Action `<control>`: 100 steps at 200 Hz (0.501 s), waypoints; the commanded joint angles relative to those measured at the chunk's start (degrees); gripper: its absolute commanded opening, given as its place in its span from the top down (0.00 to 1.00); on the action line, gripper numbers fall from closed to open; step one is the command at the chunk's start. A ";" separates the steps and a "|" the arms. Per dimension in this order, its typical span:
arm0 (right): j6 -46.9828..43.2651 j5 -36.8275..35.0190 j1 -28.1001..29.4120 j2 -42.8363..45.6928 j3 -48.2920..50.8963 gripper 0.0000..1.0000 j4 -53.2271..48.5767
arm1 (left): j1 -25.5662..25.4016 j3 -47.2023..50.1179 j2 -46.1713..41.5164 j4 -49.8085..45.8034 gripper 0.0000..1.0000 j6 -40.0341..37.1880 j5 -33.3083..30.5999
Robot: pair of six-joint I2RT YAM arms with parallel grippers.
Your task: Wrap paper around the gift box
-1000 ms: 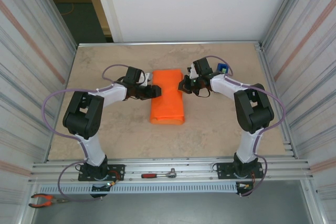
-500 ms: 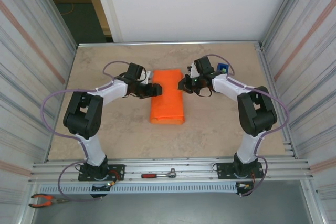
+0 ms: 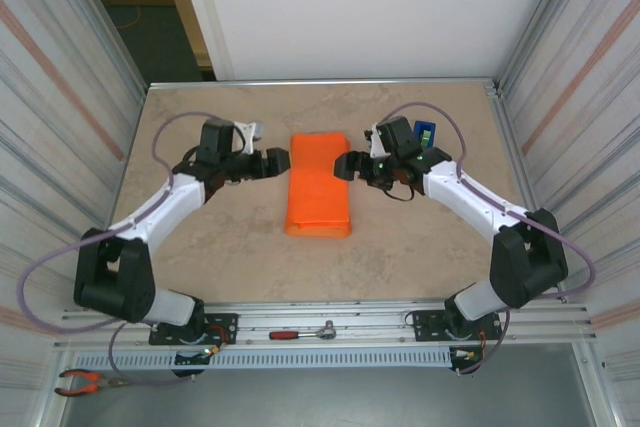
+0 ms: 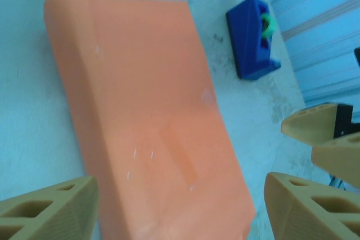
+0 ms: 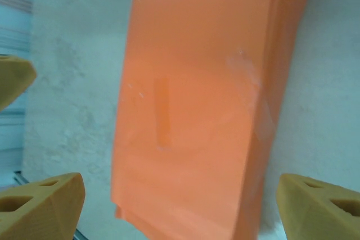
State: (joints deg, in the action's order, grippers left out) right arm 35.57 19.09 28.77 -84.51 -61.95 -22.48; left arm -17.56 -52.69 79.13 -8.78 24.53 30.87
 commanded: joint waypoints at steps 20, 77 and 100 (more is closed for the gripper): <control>4.26 -4.97 3.44 3.76 7.56 0.11 -0.82 | -2.45 12.49 -9.36 -0.12 0.18 3.29 -5.38; 8.04 -7.88 8.39 2.70 10.72 0.10 2.57 | -3.83 16.03 -7.32 7.48 0.17 6.19 -4.86; 7.69 -7.60 8.35 2.18 10.59 0.11 3.13 | -6.01 14.71 -3.19 8.45 0.18 5.31 -5.72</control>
State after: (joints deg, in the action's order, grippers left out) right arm 41.87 13.04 37.12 -82.26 -51.29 -20.86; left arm -21.52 -36.62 72.47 -3.75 29.85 26.24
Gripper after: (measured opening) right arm 0.895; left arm 0.823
